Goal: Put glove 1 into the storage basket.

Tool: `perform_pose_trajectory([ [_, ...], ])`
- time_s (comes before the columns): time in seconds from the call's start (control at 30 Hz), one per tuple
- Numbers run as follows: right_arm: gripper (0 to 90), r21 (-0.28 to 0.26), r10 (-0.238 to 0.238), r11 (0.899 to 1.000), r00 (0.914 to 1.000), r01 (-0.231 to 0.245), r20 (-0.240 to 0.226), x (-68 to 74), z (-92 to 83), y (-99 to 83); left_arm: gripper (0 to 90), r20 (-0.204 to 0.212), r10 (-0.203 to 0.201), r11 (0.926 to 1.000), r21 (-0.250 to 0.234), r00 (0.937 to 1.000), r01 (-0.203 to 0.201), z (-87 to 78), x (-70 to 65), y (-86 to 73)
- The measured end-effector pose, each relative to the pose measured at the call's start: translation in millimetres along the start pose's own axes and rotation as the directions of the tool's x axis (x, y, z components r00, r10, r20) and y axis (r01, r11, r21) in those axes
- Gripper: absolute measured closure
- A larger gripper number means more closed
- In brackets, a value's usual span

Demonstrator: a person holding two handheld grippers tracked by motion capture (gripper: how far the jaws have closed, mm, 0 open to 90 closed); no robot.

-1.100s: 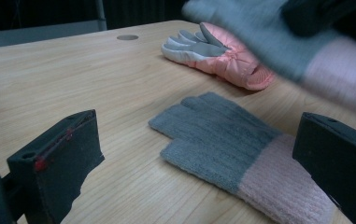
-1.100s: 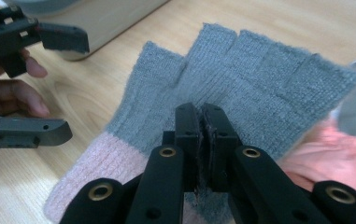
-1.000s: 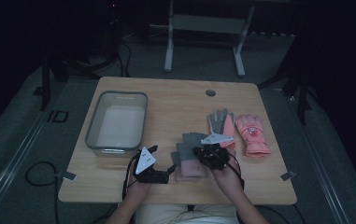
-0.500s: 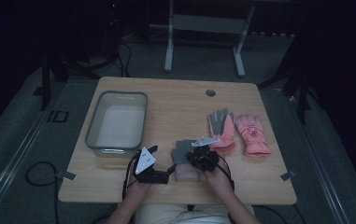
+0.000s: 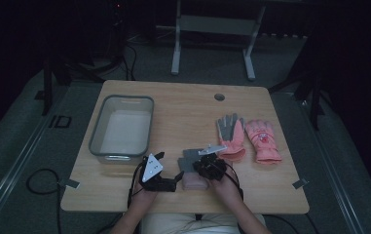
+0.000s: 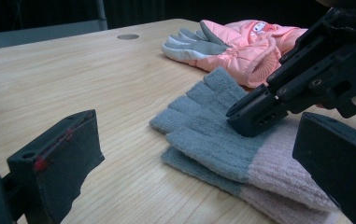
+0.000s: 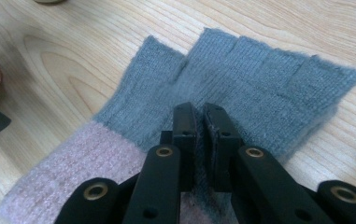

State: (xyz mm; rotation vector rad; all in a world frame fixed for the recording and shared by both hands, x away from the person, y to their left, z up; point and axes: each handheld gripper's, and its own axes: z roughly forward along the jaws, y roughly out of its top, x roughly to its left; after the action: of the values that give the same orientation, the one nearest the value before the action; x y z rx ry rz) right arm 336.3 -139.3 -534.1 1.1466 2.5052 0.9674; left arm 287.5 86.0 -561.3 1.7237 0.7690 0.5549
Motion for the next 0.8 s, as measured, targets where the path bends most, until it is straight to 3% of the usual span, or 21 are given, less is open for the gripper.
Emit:
perform_pose_trajectory([
  [0.1,78.5,-0.012,0.008,1.000,0.9999,-0.008,-0.012,-1.7,-4.7,1.3,0.7,-0.001,0.032,0.9994,-0.015,0.9995,-0.032,-0.2,-3.2,0.5],
  [0.2,73.2,-0.049,0.000,0.999,0.9999,-0.001,-0.015,-7.6,-16.5,5.6,0.8,0.049,0.067,0.9977,0.008,0.9965,-0.068,-0.8,-5.1,2.9],
  [0.3,66.9,-0.080,0.015,0.997,0.9998,-0.015,0.009,-21.3,-27.5,12.6,0.7,0.133,0.035,0.9991,0.019,0.9906,-0.038,-2.8,-6.7,9.3],
  [0.37,62.1,-0.094,0.029,0.995,0.9994,-0.027,0.019,-31.7,-32.9,18.1,1.2,0.184,0.024,0.9994,0.019,0.9826,-0.028,-4.9,-9.8,17.4],
  [0.4,60.1,-0.098,0.032,0.995,0.9992,-0.029,0.023,-36.9,-35.2,22.1,2.5,0.192,0.023,0.9994,0.022,0.9811,-0.028,-4.8,-11.3,20.2],
  [0.47,58.6,-0.097,0.032,0.995,0.9993,-0.030,0.018,-42.5,-36.0,28.2,3.9,0.189,0.042,0.9950,0.081,0.9811,-0.058,-2.2,-16.4,28.0],
  [0.5,57.6,-0.091,0.029,0.995,0.9995,-0.028,0.012,-45.2,-34.6,31.7,4.5,0.179,0.050,0.9878,0.137,0.9826,-0.075,1.2,-21.3,31.9],
  [0.53,57.4,-0.084,0.034,0.996,0.9994,-0.033,0.009,-47.9,-31.6,35.2,4.5,0.184,0.055,0.9831,0.161,0.9814,-0.086,3.3,-24.1,33.7],
  [0.6,56.3,-0.060,0.034,0.998,0.9994,-0.034,0.005,-50.3,-24.9,38.5,4.6,0.254,0.079,0.9757,0.179,0.9639,-0.127,6.8,-31.2,34.1],
  [0.63,55.2,-0.046,0.035,0.998,0.9994,-0.035,0.006,-51.0,-19.8,39.3,5.5,0.263,0.090,0.9725,0.185,0.9607,-0.141,8.4,-34.2,33.7],
  [0.73,51.5,-0.006,0.039,0.999,0.9992,-0.039,0.003,-52.5,-6.1,39.0,12.3,0.306,0.148,0.9607,0.181,0.9404,-0.210,12.6,-42.8,29.6],
  [0.8,47.8,0.020,0.042,0.999,0.9991,-0.042,-0.001,-52.8,2.1,38.5,14.4,0.326,0.182,0.9454,0.201,0.9277,-0.256,17.9,-45.7,27.4],
])
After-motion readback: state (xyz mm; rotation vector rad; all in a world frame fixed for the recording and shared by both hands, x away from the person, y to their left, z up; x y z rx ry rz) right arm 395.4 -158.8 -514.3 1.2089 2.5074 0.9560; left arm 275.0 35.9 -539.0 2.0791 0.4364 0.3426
